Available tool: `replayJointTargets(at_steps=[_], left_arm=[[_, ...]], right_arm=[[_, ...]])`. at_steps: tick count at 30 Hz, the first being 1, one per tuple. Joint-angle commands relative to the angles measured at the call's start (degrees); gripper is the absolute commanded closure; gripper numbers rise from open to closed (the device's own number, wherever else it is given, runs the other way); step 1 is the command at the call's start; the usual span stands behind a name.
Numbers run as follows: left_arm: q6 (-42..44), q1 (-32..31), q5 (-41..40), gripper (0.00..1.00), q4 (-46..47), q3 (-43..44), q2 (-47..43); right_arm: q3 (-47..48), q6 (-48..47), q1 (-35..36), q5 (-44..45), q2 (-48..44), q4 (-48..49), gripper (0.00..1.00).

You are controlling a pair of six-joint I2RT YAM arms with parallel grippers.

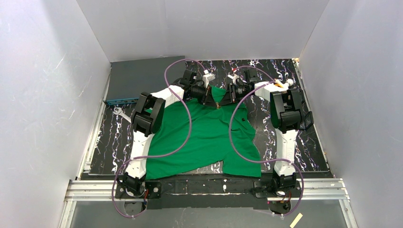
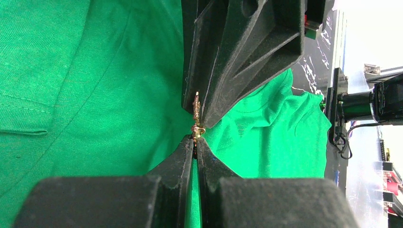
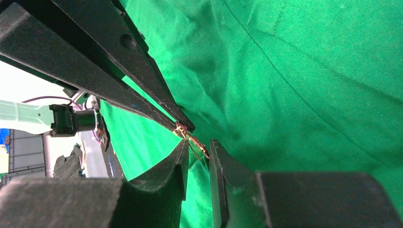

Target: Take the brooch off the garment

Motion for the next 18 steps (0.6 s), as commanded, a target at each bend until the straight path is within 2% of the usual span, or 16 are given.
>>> replayJointTargets(at_steps=[1,7,13,18], left_arm=[[-0.23,-0.30,2.69,1.00,2.06,0.43,-1.07],[-0.23,-0.31,2.53,1.00,1.98,0.51,-0.89],[1.08,-0.19,1.55,1.00,0.62,0.44,-0.96],[2.80,-0.24,-0.34,1.00,-0.50,0.16,-1.47]], right_arm=[[0.00,-0.54,0.98,0.97,1.13,-0.49,0.72],[1.81,-4.74,1.44,0.83,1.86,-4.83,0.69],[2.88,-8.85,1.08,-2.75,1.37,-8.49,0.54],[3.54,-10.10,-0.90,-4.65,0.72,-11.26,0.47]])
